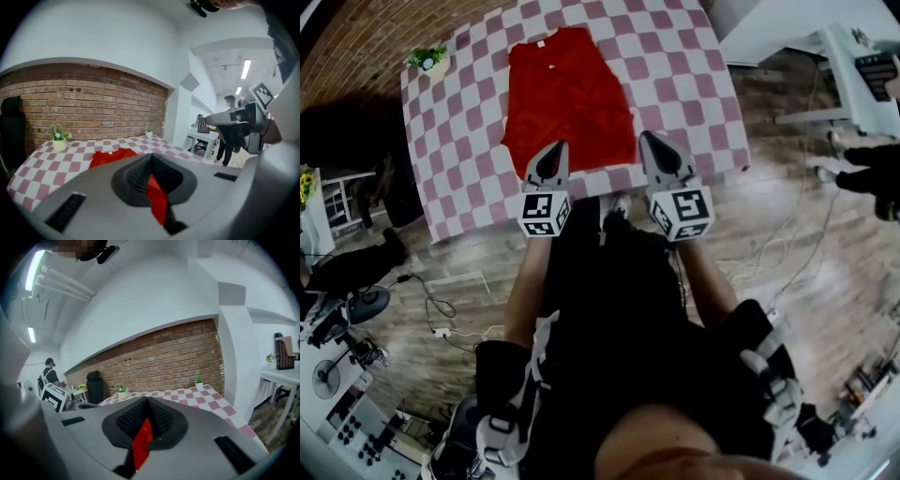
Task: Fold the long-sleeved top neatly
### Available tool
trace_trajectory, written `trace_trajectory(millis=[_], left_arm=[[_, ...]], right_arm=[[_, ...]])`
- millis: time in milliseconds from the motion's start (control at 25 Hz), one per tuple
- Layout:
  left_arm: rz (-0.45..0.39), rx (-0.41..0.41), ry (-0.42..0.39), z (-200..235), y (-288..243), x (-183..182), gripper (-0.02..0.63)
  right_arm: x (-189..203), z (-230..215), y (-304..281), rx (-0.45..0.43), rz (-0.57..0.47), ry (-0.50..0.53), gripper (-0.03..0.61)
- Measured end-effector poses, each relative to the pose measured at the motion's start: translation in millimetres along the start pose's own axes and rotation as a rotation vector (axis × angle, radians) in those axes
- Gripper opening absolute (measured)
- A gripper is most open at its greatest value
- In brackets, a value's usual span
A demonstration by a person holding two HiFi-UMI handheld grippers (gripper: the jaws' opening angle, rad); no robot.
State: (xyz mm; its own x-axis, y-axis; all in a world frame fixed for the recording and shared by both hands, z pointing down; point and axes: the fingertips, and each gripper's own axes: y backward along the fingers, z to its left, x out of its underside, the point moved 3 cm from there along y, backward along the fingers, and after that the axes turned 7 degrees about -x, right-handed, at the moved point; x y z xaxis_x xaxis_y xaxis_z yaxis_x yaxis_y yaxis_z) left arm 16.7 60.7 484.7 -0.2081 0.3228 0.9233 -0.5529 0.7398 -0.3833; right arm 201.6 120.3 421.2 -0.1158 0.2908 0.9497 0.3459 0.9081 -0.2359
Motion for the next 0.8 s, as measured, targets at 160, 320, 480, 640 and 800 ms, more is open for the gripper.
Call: trace_trajectory(millis=[160, 320, 480, 640, 800], left_arm=[[-0.031, -0.044, -0.004, 37.2, 7.6, -21.6, 0.006], [-0.050, -0.067, -0.011, 73.3, -4.5, -37.6, 0.006], [-0.040, -0.073, -0.024, 110.4, -33.1, -49.0, 0.006], [-0.010, -0.063, -0.060, 147.2, -68.5, -58.0, 0.006], [0.036, -0.036, -0.084, 180.5, -106.8, -64.8, 0.008]], right_arm=[[-12.3, 10.9, -28.0, -0.035, -0.003, 0.025, 0.008], [-25.6, 13.5, -63.9, -0.076, 0.014, 0.064, 0.008], [-31.5, 4.6, -107.0, -0.093, 0.054, 0.068, 0.008], [-40.6, -4.4, -156.9, -0.127, 0.089, 0.110, 0.008], [-53.0, -19.0, -206.9, -0.149, 0.138, 0.162, 0.009]])
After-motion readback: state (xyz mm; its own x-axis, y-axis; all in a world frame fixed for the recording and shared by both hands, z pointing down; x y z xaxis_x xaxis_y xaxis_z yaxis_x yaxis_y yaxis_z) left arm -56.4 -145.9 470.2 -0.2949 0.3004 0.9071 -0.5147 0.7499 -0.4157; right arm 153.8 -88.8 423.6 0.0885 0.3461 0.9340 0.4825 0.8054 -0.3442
